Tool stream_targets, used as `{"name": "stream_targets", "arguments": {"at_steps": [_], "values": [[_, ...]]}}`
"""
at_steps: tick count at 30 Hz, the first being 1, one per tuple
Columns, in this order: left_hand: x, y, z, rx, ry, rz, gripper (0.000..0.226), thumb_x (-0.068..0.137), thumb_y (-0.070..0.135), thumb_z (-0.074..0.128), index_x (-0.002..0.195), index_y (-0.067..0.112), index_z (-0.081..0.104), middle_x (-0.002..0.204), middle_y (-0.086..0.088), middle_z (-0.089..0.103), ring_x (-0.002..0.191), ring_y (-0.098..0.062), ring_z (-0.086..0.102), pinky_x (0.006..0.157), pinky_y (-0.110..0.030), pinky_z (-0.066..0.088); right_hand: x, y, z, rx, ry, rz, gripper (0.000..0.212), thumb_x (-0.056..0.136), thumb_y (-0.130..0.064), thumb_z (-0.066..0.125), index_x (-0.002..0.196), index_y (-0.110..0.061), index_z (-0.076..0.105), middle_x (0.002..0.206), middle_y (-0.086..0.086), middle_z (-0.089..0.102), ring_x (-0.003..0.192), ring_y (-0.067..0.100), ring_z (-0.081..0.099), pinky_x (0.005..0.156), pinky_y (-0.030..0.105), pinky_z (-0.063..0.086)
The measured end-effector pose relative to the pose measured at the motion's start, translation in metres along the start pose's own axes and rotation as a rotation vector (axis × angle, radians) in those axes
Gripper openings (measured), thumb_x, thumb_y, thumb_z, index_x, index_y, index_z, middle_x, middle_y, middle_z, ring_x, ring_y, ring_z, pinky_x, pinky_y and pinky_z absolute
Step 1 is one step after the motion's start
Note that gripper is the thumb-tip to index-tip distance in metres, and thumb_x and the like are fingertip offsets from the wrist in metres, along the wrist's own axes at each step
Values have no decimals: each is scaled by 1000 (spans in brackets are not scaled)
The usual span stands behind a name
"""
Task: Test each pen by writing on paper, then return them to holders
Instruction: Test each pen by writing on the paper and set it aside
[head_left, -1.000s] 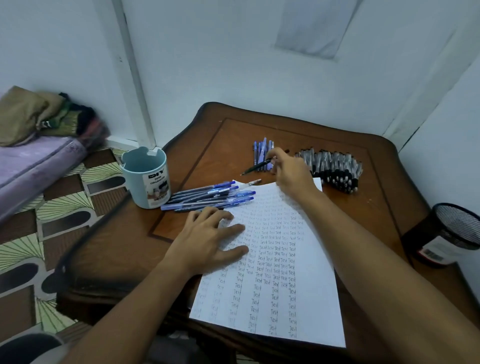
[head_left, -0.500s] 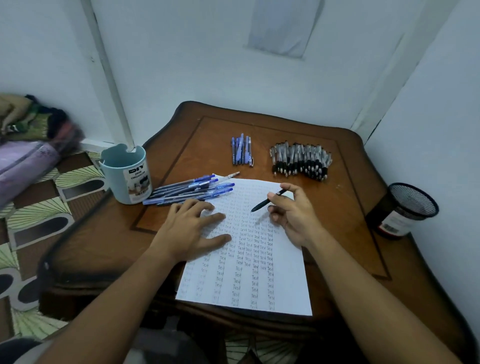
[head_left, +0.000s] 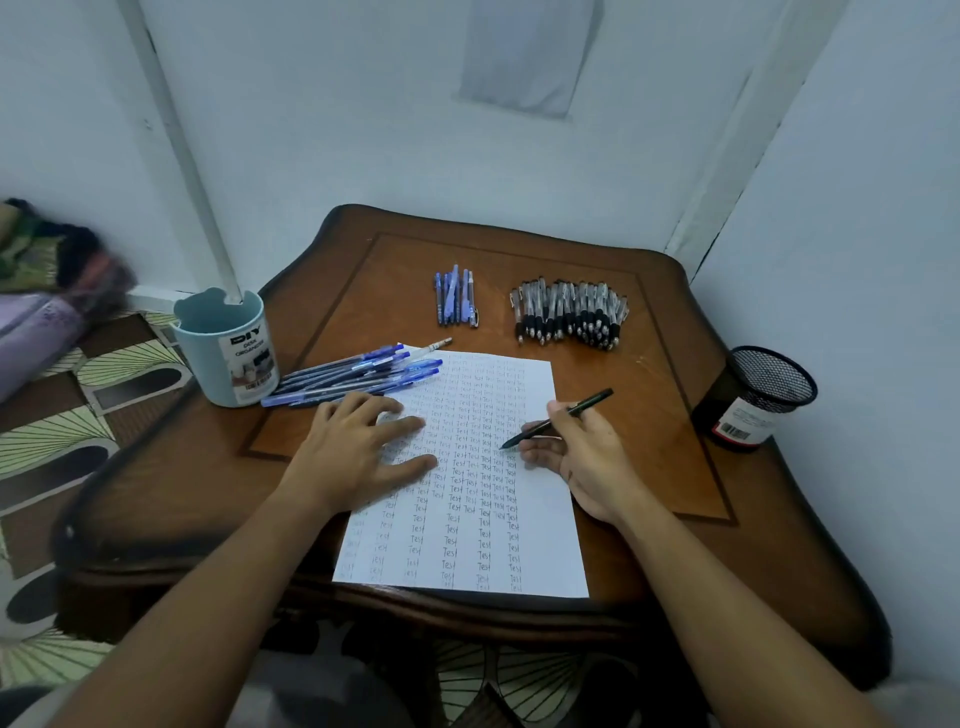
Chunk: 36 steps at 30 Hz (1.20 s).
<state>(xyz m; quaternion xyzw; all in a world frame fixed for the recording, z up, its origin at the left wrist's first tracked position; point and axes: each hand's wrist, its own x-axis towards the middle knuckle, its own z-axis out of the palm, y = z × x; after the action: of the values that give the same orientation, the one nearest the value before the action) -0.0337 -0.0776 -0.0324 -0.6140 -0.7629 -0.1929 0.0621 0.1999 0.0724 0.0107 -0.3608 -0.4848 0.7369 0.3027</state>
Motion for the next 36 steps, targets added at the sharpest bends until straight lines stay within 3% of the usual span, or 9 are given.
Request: {"name": "stream_targets", "arguments": {"at_steps": [3,6,12,18,24,36], "values": [[0,-1,3,-10,30,-2,73,81,88,28,118,40,68,123,11,60,117,-14,46,87,-37,31,-1,4,-7,-185,-12,-91,25,94,5,60,104,-9,42,87,26,63,65,28,64,58,33,56],[0,-1,3,-11,32,2,72,81,87,29,119,41,68,124,11,60,118,-13,45,88,-36,30,-1,11,-10,-268,18,-181,26,95,3,61,106,-10,41,82,21,65,65,29,62,54,34,51],[0,-1,2,-9,25,-8,73,79,87,29,120,40,68,126,11,59,120,-13,43,91,-38,29,-2,17,-11,-243,13,-237,34,90,11,64,102,-12,41,84,17,66,72,31,64,67,40,55],[0,0,2,-9,32,-11,72,79,86,30,120,39,68,125,10,60,119,-14,43,92,-40,32,-2,22,-13,-295,6,-267,34,91,8,64,102,-16,41,79,7,68,73,36,64,65,42,52],[0,1,1,-19,14,-19,72,78,86,31,122,40,67,127,11,58,121,-13,42,94,-40,30,-4,21,-12,-319,5,-277,34,91,8,63,102,-16,42,86,15,65,74,32,65,63,38,53],[0,-1,3,-4,23,-9,73,80,87,29,121,41,67,125,10,60,119,-15,45,93,-42,34,-3,23,-12,-312,6,-284,32,91,8,63,102,-14,42,84,14,65,73,33,65,63,39,53]]}}
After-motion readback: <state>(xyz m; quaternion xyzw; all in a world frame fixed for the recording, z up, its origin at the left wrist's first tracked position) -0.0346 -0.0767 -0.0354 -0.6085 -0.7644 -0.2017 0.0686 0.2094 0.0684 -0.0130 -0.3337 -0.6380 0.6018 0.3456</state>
